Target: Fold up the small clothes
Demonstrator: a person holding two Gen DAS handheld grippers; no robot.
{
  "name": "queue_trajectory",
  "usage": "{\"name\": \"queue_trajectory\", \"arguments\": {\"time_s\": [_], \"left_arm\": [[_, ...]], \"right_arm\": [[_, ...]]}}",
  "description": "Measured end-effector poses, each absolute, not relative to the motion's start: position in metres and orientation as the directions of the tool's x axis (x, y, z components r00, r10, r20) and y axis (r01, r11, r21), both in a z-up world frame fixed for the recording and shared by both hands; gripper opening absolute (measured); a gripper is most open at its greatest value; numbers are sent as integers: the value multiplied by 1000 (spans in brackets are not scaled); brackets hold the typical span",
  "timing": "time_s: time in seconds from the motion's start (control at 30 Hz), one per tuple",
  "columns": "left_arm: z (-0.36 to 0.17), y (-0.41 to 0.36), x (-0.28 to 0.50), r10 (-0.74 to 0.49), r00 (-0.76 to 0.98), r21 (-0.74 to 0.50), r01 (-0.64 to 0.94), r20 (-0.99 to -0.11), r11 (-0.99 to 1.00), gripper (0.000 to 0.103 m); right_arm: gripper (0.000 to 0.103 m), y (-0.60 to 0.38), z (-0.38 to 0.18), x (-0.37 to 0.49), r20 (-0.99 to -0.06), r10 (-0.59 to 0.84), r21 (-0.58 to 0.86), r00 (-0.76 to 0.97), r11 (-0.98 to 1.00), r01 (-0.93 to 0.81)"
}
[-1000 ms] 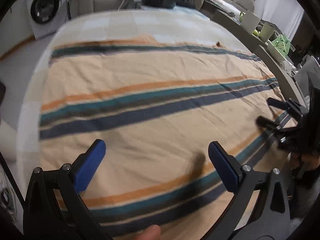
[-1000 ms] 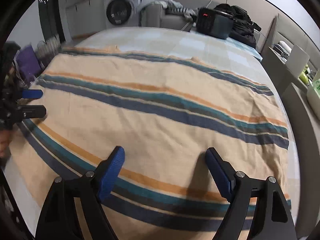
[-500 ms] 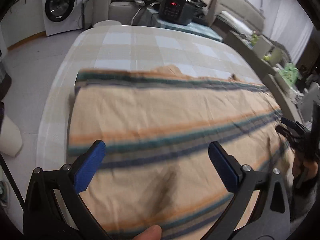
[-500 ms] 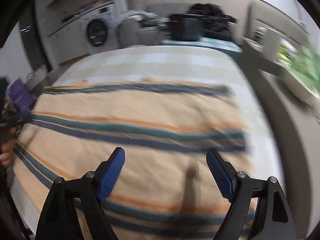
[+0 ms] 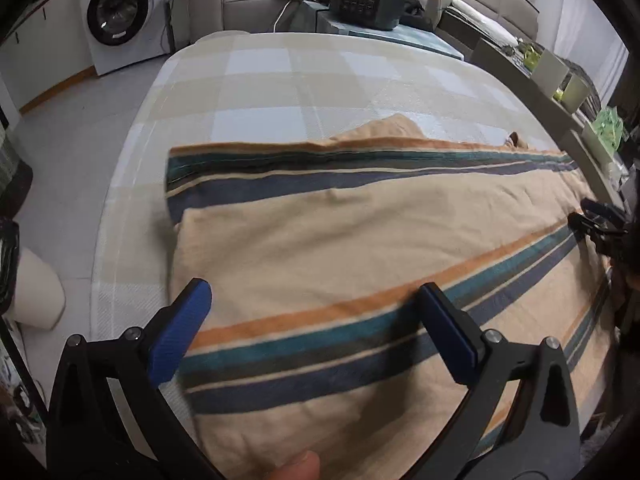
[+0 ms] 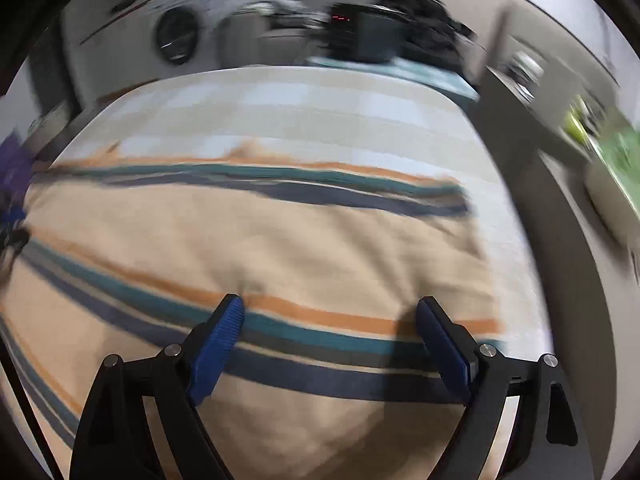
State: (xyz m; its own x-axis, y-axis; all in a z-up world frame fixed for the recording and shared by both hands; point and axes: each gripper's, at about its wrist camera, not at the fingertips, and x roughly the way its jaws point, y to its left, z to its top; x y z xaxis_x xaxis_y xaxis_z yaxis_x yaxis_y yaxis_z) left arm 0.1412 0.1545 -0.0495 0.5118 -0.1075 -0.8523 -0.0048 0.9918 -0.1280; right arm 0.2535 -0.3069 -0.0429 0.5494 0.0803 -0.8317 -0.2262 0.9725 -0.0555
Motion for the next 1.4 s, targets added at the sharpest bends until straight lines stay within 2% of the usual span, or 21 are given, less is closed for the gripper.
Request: {"name": "queue_trajectory", "arguments": {"time_s": [0.1, 0.17, 0.27, 0.37, 0.4, 0.47, 0.5, 0.57, 0.6, 0.7, 0.8, 0.9, 0.97, 1.0, 1.03, 1.2, 1.23, 1.4], "left_arm": [[-41, 162, 140, -55, 530, -94, -47, -846, 994, 101], [-34, 174, 143, -60, 574, -131, -82, -817, 988, 102], [-36, 192, 157, -54, 585, -182, -163, -809, 970, 101], [-45, 205, 166, 17, 569, -142, -234, -822, 962, 101], [-48, 207, 166, 24, 561, -139, -246, -827, 959, 101], [-53, 215, 167, 25, 547, -147, -269, -837, 952, 101], [-53, 217, 166, 30, 555, -147, -271, -831, 951, 102], [-55, 220, 167, 33, 546, -144, -278, -837, 950, 102], [-55, 220, 167, 37, 546, -141, -281, -837, 949, 102], [-57, 217, 170, 43, 541, -131, -278, -840, 952, 102], [-54, 215, 166, 33, 536, -141, -281, -843, 949, 101], [-43, 222, 143, 5, 559, -192, -293, -829, 937, 101], [-34, 230, 117, -2, 576, -224, -314, -818, 923, 101], [-31, 232, 105, -3, 579, -230, -320, -816, 919, 101], [-27, 234, 87, -6, 582, -236, -320, -813, 918, 101], [-20, 234, 13, -47, 593, -304, -341, -804, 890, 101], [-22, 234, -2, -72, 590, -330, -342, -804, 880, 101], [-35, 233, -68, -253, 582, -504, -322, -773, 801, 77]], "right_arm": [[87, -319, -34, 255, -821, 69, -63, 567, 976, -210], [87, -323, -24, 253, -800, 62, -72, 597, 977, -199], [87, -344, -16, 264, -783, 56, -24, 619, 993, -120], [82, -365, -29, 295, -816, 102, 72, 568, 995, -75], [70, -368, -33, 299, -825, 110, 92, 554, 994, -61], [55, -375, -35, 307, -819, 121, 119, 562, 992, -41], [37, -373, -36, 313, -819, 138, 124, 557, 990, -63], [24, -367, -35, 315, -813, 130, 101, 568, 991, -82], [13, -364, -35, 314, -809, 122, 77, 575, 992, -102], [11, -365, -36, 318, -812, 90, 40, 577, 994, -98], [12, -377, -36, 328, -804, -15, -36, 594, 999, -24], [20, -383, -34, 328, -828, 48, 48, 559, 999, -16], [33, -376, -18, 309, -796, 88, 69, 599, 996, -53], [47, -372, -12, 300, -783, 97, 75, 614, 995, -63], [55, -366, -4, 288, -766, 118, 86, 632, 993, -81], [72, -321, 21, 227, -713, 252, 159, 654, 967, -199], [72, -313, 23, 217, -706, 275, 175, 653, 961, -215], [72, -255, 21, 160, -691, 403, 220, 601, 908, -356]]}}
